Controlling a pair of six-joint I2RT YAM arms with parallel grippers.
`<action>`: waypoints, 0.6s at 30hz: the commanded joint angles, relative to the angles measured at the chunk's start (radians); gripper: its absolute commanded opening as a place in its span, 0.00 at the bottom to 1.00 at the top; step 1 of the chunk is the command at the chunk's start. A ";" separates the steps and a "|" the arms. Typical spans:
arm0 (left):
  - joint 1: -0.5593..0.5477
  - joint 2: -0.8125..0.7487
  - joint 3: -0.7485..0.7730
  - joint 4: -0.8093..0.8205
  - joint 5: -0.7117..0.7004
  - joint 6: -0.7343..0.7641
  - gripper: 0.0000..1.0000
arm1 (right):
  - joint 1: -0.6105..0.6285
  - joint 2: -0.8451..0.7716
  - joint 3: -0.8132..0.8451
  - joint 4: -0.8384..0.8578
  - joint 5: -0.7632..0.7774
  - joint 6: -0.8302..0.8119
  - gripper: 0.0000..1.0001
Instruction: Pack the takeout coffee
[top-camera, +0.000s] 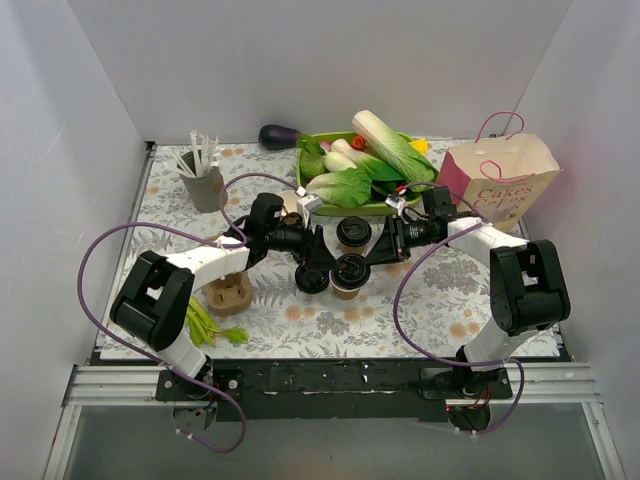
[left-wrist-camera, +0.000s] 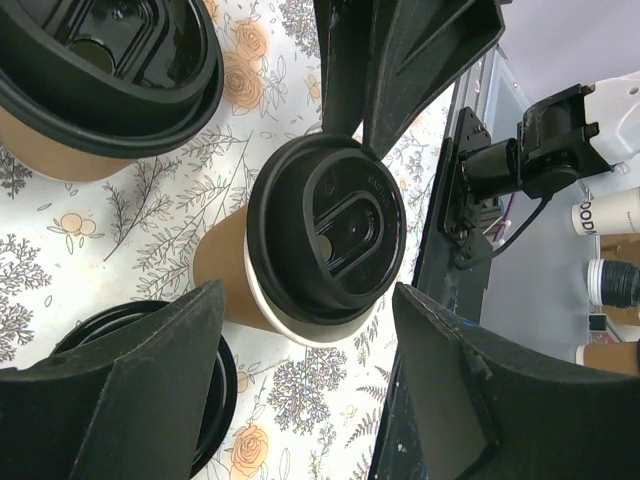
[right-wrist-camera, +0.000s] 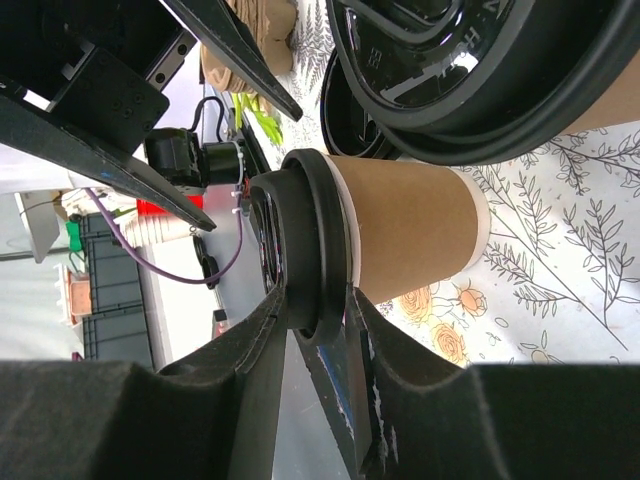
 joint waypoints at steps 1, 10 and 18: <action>-0.005 -0.007 -0.023 0.018 -0.008 -0.004 0.67 | -0.001 0.018 0.045 -0.018 0.010 -0.029 0.36; -0.005 -0.019 -0.037 0.018 -0.023 -0.010 0.67 | 0.030 0.018 0.070 -0.055 0.045 -0.071 0.36; -0.005 -0.019 -0.046 0.018 -0.025 -0.015 0.67 | 0.045 0.019 0.073 -0.104 0.090 -0.112 0.36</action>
